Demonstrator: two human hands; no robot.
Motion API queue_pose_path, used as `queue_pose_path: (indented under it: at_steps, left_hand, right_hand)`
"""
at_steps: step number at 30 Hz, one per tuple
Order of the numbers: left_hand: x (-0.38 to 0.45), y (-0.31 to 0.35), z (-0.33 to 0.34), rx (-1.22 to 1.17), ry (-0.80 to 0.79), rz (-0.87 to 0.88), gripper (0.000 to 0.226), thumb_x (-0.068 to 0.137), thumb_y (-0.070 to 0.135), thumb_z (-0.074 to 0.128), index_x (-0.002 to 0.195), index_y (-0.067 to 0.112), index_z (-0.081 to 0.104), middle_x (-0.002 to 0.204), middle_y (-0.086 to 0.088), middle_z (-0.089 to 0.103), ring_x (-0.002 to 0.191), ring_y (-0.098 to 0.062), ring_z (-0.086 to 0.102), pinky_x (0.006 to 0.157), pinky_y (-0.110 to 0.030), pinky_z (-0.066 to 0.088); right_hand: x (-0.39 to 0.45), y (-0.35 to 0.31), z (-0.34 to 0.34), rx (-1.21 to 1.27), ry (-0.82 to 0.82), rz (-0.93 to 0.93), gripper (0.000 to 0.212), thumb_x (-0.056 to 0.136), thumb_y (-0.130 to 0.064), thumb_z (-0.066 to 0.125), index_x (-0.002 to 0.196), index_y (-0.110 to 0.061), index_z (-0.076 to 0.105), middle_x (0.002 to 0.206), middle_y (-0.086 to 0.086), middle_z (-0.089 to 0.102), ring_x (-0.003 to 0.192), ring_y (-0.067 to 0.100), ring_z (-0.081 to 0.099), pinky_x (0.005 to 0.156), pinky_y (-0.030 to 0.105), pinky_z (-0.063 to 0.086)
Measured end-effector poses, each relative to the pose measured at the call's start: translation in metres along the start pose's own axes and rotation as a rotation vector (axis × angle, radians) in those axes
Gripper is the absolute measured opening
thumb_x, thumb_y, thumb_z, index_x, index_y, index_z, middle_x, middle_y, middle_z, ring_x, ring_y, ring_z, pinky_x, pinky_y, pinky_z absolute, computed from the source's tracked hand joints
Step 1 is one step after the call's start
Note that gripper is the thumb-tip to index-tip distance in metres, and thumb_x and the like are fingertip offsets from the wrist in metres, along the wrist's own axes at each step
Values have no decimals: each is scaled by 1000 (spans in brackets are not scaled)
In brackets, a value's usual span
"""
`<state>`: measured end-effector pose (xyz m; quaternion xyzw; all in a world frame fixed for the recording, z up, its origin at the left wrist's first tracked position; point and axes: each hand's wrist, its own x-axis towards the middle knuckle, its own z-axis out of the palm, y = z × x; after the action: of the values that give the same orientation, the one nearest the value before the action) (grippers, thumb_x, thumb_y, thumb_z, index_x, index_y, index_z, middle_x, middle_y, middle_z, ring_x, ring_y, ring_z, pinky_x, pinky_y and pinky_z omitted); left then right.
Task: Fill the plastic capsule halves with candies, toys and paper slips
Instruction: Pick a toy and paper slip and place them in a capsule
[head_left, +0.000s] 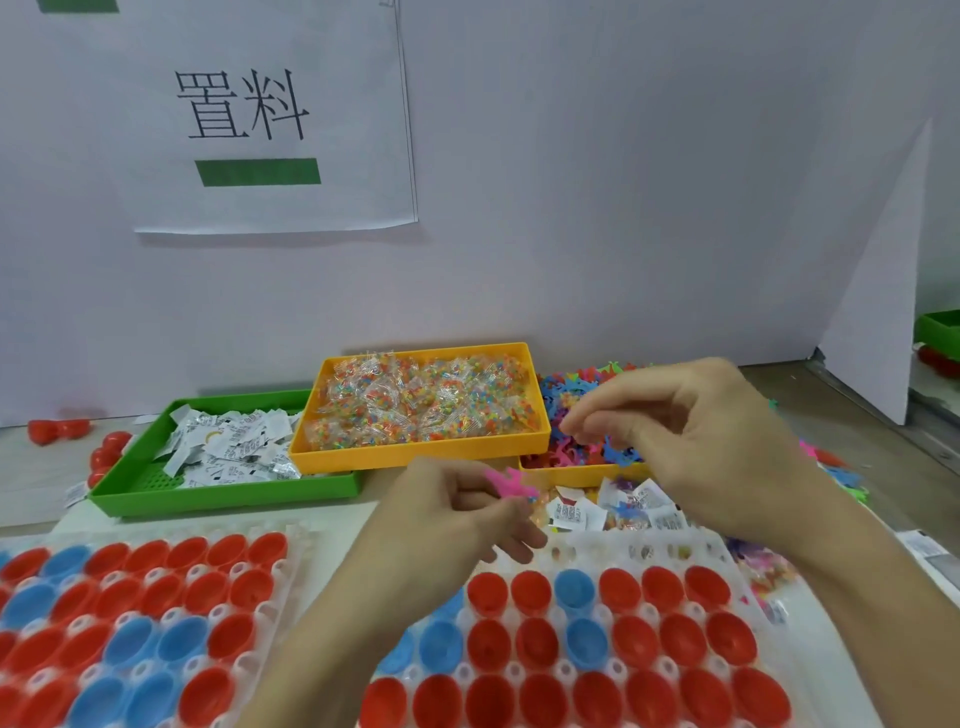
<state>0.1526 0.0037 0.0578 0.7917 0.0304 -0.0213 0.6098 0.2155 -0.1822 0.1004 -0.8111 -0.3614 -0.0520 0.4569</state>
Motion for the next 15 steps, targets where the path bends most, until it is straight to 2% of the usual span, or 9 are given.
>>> queue_pose_path:
  at_steps: [2, 4, 7, 9, 12, 15]
  left_hand:
    - [0, -1, -1, 11, 21, 50, 12, 91, 11, 65, 84, 12, 75, 73, -3, 76, 65, -13, 71, 57, -17, 48]
    - [-1, 1, 2, 68, 27, 80, 10, 90, 16, 68, 85, 12, 75, 71, -1, 76, 66, -14, 72, 60, -19, 50]
    - [-3, 0, 7, 116, 29, 109, 10, 87, 20, 71, 83, 13, 75, 67, 0, 75, 64, -14, 71, 63, -29, 54]
    - [-2, 0, 5, 132, 57, 113, 12, 84, 23, 74, 79, 11, 75, 64, -1, 73, 58, -13, 69, 61, -28, 53]
    - [-3, 2, 4, 104, 92, 91, 21, 80, 26, 78, 80, 6, 72, 60, -4, 72, 51, -11, 64, 54, -17, 46]
    - [-2, 0, 0, 125, 102, 87, 21, 81, 29, 76, 84, 8, 74, 61, -3, 72, 51, -9, 63, 52, -15, 44]
  right_hand:
    - [2, 6, 2, 3, -29, 12, 23, 91, -14, 69, 89, -35, 77, 87, -17, 74, 83, 10, 71, 77, 31, 56]
    - [4, 7, 11, -28, -74, 12, 14, 84, -24, 77, 91, -36, 77, 89, -16, 72, 84, 8, 68, 71, 22, 52]
    - [4, 10, 23, -20, -96, -14, 8, 78, -20, 83, 78, -27, 80, 77, -12, 71, 75, 9, 65, 65, 14, 44]
    - [4, 13, 22, 4, -86, -30, 9, 79, -17, 82, 74, -24, 79, 73, -10, 71, 73, 11, 65, 62, 17, 45]
    - [4, 16, 16, 41, -57, -14, 13, 86, -15, 76, 76, -23, 75, 75, -9, 72, 73, 12, 67, 67, 30, 53]
    - [4, 22, 2, 110, 4, 57, 13, 92, -14, 70, 81, -22, 72, 77, -3, 74, 72, 13, 69, 70, 28, 57]
